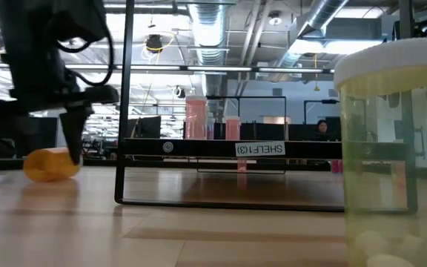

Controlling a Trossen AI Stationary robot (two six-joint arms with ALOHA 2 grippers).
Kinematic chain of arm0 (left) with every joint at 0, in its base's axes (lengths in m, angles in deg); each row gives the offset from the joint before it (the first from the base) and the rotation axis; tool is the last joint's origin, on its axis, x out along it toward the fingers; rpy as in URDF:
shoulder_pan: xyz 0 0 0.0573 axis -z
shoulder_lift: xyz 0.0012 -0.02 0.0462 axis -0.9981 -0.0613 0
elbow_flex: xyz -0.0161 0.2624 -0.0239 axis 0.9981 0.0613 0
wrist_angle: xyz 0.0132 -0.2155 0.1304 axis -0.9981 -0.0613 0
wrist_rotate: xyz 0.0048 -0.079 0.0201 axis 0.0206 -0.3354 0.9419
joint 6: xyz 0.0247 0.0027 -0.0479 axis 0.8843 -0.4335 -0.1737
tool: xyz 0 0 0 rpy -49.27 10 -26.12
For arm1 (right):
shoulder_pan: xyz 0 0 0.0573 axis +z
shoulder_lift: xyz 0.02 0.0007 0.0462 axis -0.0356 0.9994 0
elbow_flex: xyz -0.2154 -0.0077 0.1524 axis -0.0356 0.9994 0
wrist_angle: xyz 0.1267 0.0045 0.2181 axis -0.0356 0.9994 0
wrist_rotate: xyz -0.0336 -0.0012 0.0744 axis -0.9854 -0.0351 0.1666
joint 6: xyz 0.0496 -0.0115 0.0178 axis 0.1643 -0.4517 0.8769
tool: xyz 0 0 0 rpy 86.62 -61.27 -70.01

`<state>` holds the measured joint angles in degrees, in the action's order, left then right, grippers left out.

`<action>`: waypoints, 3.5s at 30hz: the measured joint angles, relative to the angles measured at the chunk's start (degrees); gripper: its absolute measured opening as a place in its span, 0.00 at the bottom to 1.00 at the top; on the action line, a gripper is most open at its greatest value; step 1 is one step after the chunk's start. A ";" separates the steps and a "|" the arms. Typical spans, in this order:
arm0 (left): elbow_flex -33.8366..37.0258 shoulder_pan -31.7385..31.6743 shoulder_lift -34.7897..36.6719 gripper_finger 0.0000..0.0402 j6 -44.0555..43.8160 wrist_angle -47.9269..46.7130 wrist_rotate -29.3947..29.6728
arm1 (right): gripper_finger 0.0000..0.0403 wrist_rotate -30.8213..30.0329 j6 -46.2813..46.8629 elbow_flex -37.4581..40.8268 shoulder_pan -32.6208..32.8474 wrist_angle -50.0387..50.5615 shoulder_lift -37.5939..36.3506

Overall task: Pick and place medicine bottles onto shelf by color
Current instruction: Put the orange pill bottle on the shelf

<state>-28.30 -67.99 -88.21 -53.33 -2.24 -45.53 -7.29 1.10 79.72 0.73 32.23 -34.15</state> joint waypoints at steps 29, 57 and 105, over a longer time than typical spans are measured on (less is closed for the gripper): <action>-4.75 -8.62 -2.53 0.94 8.30 -1.90 4.54 | 0.62 0.00 0.02 0.00 -0.02 -0.02 0.08; -4.92 -11.23 -9.05 0.97 11.56 1.40 -1.47 | 0.62 0.00 0.00 0.01 -0.02 -0.02 0.11; -8.05 -11.13 -9.20 0.98 -11.90 -5.80 -16.88 | 0.62 0.00 0.02 0.02 0.00 -0.02 0.11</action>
<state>-36.35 -79.12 -97.41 -65.24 -8.04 -62.41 -7.29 1.13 79.74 0.73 32.21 -34.04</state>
